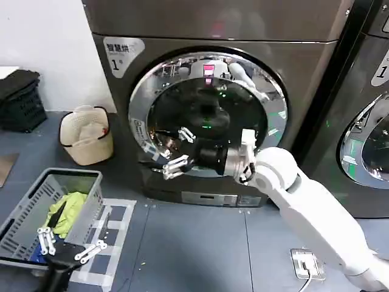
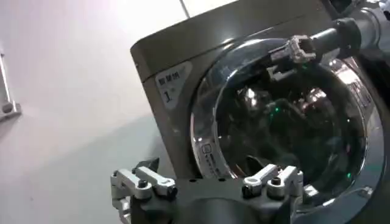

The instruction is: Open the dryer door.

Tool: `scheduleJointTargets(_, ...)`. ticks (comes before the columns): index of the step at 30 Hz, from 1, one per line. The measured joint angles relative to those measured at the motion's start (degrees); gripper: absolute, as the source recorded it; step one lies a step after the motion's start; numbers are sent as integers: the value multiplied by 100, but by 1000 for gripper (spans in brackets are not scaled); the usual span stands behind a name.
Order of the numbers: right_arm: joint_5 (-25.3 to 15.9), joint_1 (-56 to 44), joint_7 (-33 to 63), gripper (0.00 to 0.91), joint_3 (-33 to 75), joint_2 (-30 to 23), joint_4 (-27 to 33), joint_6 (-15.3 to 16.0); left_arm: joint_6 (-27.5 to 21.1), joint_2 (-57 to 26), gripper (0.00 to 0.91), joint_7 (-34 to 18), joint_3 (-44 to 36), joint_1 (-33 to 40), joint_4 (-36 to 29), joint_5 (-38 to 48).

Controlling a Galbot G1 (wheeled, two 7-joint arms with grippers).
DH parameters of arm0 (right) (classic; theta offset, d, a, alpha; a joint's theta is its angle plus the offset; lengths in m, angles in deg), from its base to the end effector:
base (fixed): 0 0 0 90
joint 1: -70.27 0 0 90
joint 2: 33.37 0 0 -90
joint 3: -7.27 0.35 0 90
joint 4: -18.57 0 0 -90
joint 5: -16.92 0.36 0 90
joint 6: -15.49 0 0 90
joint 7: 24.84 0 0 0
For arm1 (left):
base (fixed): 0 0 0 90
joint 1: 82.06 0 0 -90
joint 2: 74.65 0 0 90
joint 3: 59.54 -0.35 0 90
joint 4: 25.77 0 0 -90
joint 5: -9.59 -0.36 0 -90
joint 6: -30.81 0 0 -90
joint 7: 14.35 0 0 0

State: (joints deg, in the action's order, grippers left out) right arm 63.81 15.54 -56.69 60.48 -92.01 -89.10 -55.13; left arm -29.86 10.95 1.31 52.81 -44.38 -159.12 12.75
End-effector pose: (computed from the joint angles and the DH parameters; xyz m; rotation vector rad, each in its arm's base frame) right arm 0.4047 0.0501 -0.0965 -1.8841 2.4042 -0.0317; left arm 0.0729 0.1071 -0.2497 0.1933 2.7615 0.5344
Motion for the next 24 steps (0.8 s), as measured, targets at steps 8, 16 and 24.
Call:
scheduleJointTargets(8,-211,12,178,907,-130,-103,227,-208,2,2,907,-2,-12,6,0,0)
scheduleJointTargets(16,-412,43,257,907,-215,-209,460,-335,3,9,907,-2,-27,5,0,-5)
scheduleJointTargets(24,-550,109,266,907,-262,-295,671,-436,5,13,907,-2,-27,7,-2,-6)
